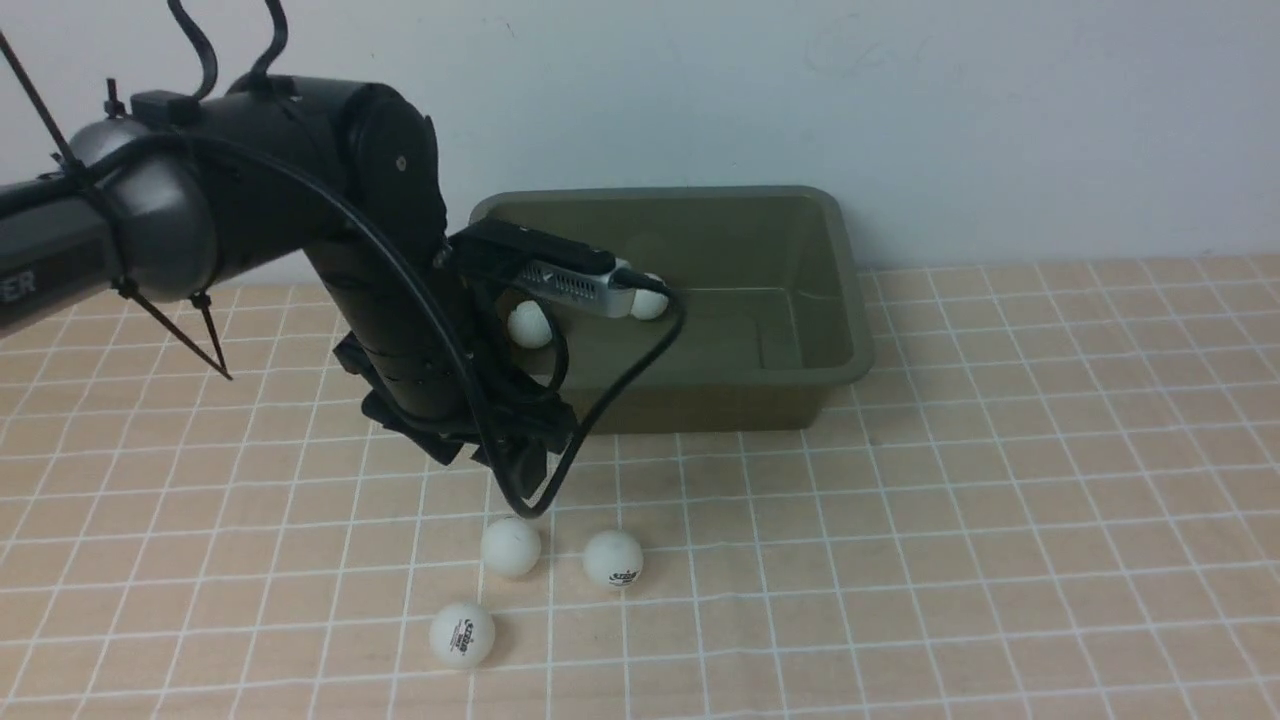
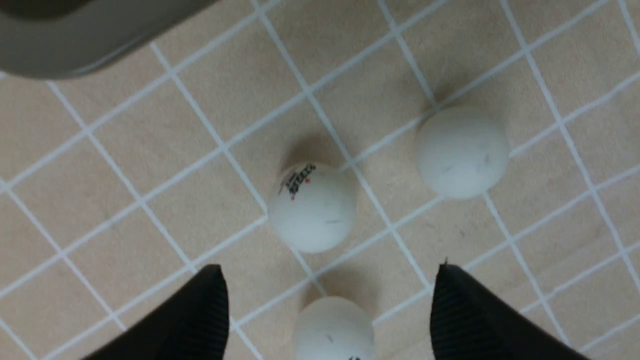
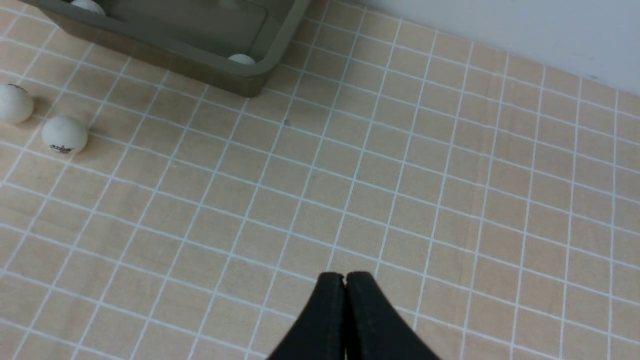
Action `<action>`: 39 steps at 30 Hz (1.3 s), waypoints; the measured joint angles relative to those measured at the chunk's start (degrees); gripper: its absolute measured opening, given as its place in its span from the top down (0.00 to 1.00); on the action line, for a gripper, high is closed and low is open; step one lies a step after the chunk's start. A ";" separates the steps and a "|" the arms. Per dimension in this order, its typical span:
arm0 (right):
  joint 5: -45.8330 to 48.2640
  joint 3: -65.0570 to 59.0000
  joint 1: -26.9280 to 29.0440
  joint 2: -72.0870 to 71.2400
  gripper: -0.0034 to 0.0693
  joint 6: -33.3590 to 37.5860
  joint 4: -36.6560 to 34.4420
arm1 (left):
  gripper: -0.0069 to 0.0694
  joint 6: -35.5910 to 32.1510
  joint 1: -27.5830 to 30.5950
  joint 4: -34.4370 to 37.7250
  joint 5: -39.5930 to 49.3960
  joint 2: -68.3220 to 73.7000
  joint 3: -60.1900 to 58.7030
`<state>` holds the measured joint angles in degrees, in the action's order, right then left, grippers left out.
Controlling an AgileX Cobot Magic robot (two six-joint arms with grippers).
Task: Put the table tennis balls into the box on the light coffee tablecloth.
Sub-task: 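Reach for and grasp a ping pong ball on the table beside the basket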
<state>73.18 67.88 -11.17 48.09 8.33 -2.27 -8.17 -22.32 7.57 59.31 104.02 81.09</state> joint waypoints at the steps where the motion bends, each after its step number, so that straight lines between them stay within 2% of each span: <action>1: 0.00 0.00 0.00 0.00 0.98 0.06 -0.32 | 0.32 0.00 -0.05 -0.09 -0.40 0.14 -0.04; 9: 0.00 0.00 0.00 0.00 0.98 0.26 -0.84 | 0.32 0.00 -0.05 -1.89 -1.54 3.57 -0.15; 39: 0.00 0.00 0.00 0.00 0.98 0.31 -0.84 | 0.32 -1.68 -0.05 -0.14 -4.35 10.31 -0.15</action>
<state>73.18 67.88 -11.17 48.09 8.64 -3.11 -9.85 -22.37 7.43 54.96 114.33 80.94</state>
